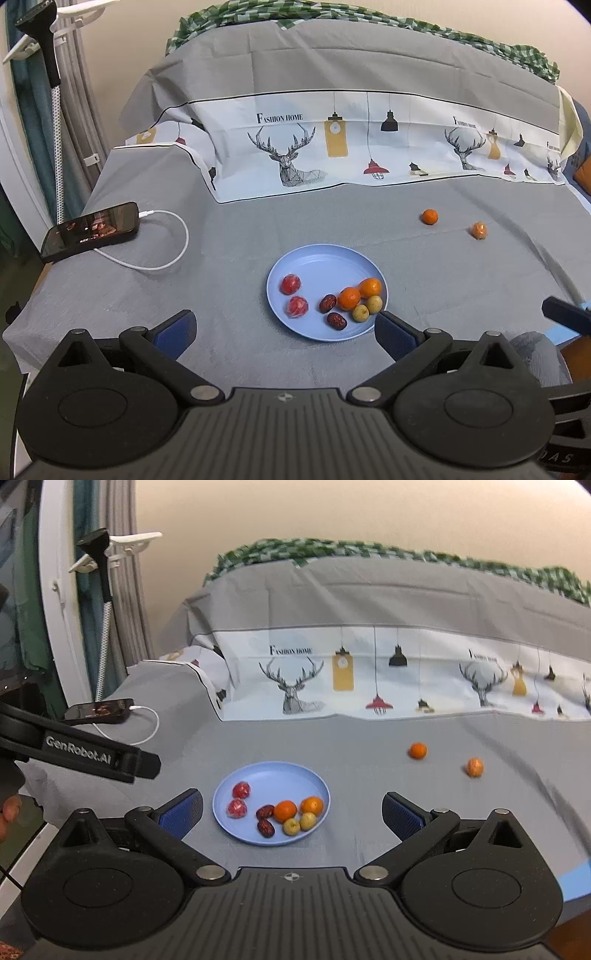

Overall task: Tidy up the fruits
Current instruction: 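Lift both open tools away from the plate toward the loose tangerines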

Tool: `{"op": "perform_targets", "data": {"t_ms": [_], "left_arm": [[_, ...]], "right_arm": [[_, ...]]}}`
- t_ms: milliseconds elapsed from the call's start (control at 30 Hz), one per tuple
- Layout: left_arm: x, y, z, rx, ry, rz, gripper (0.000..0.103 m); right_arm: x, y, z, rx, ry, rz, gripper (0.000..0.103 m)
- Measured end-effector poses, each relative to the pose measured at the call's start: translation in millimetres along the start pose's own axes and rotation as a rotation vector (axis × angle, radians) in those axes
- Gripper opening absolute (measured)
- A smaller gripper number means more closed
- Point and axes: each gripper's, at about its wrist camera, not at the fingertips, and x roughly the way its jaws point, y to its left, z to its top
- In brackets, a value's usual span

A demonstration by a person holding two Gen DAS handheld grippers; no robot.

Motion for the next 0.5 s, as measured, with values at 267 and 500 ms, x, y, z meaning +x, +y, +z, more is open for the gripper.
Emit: {"op": "perform_targets", "data": {"t_ms": [267,500], "left_arm": [[16.7,-15.4,11.6,0.020,0.032,-0.009,0.103],[37.7,-40.7,28.2,0.038,0.052,-0.038,0.103]], "right_arm": [[13.4,-19.3,-2.8,0.068,0.035,-0.009,0.102],[23.3,-52.3,-0.1,0.142,0.007,-0.089,0.102]]}}
